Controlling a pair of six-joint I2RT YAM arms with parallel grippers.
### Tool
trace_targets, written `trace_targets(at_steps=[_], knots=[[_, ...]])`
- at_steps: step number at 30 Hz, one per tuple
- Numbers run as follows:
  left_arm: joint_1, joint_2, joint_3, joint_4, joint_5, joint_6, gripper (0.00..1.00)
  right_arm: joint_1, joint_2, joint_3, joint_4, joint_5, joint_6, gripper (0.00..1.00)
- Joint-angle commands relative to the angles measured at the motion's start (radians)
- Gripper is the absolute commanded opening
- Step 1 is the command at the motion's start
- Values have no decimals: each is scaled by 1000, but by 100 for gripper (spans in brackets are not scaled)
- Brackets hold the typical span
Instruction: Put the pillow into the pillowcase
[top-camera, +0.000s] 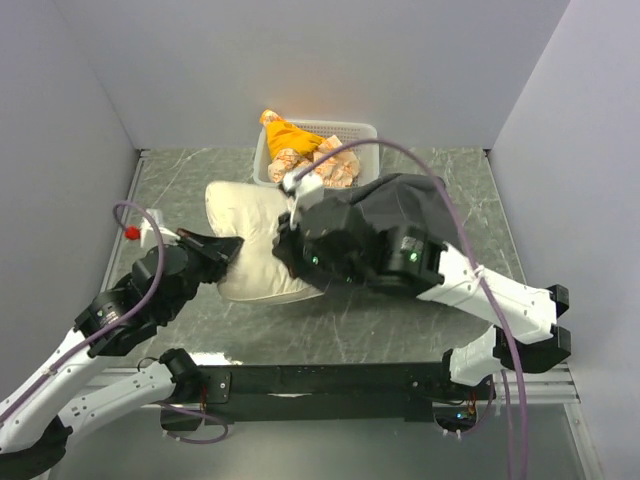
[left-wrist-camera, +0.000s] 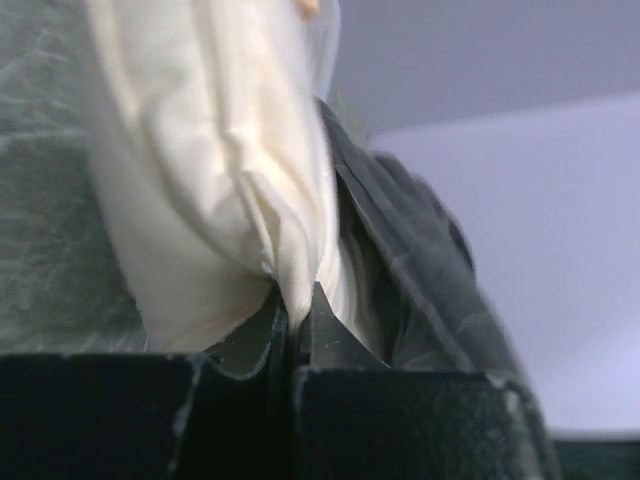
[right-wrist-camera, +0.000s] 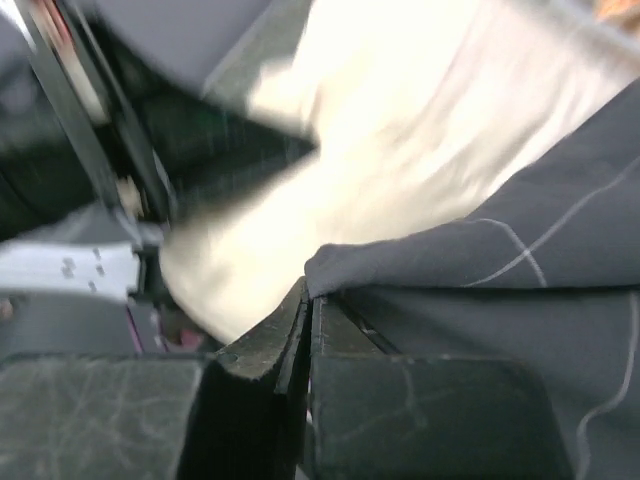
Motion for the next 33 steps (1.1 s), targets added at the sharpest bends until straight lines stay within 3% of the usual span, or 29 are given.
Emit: trace_targets(at_steps=[1,3,6,10,14,17,20,24,26,27,28,29,31,33], knots=[[-20,-16,37,-81,-256,-252,1,89,-72,-173,135,91,63,0],[-20,-36,44,-54,-354,-264,1,93,-122,-222,135,136,75,0],[-20,-17,93,10,-381,-73,1,60,-204,-258,143,128,59,0],[-20,136,210,48,-273,166,1,26,-128,-60,59,114,-24,0],[-26,291,461,-159,-295,273,1,-52,-49,95,45,-23,-64,0],[-31,379,552,-202,-288,357,1,-106,4,147,28,-77,-75,0],[-31,427,580,-164,-246,424,1,-109,-6,71,80,-139,-86,2],[-31,462,567,-110,-162,477,1,-112,-134,-200,195,-108,-51,7],[-31,471,572,-104,-140,484,1,-115,-190,-287,224,-93,-38,17],[-31,470,566,-87,-125,487,1,-120,-246,-363,243,-81,-20,27],[-31,465,551,-76,-122,490,1,-129,-276,-396,247,-47,-12,41],[-31,460,543,-67,-116,492,1,-138,-303,-423,247,-33,-3,63],[-31,448,511,-42,-91,492,1,-172,-373,-486,247,-1,23,78],[-31,451,492,-30,-56,489,1,-186,-414,-525,269,4,19,84]])
